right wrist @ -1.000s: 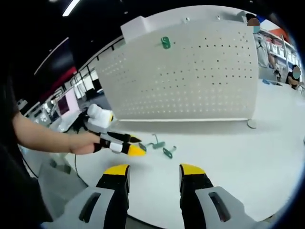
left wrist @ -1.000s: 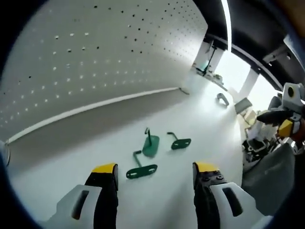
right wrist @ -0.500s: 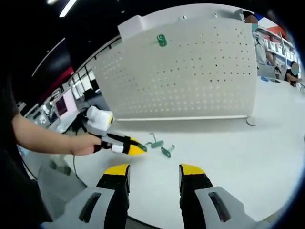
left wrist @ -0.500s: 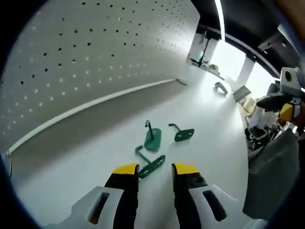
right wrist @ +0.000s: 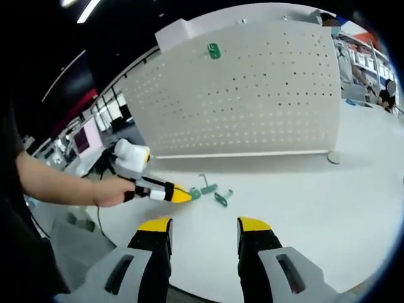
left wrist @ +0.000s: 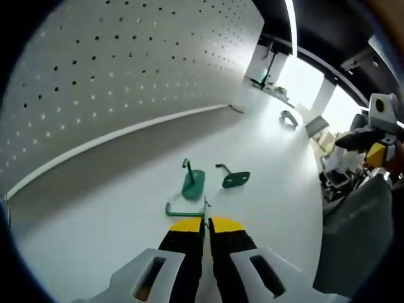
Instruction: Insert the hook assembly into the mounting plate slot until the hook locks in place.
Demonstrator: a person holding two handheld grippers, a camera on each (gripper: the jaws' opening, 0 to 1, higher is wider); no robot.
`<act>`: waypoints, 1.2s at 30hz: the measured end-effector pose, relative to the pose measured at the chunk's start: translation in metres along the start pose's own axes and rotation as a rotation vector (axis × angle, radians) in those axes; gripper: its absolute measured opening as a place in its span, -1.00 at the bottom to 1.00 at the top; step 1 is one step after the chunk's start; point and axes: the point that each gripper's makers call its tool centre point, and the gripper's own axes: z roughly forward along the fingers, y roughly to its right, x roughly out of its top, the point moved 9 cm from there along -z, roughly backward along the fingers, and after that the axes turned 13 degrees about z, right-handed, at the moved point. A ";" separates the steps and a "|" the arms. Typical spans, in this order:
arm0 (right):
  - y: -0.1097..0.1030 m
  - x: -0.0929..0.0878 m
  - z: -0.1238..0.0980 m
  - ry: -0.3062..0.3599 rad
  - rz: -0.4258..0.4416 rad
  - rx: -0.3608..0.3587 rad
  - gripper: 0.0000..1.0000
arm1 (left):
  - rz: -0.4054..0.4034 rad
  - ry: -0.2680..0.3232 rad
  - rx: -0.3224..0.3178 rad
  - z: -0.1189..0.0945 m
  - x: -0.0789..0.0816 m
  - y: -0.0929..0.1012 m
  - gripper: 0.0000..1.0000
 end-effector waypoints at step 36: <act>-0.052 0.013 0.012 0.036 -0.049 0.142 -0.26 | 0.104 0.090 0.099 -0.110 0.049 0.077 -0.96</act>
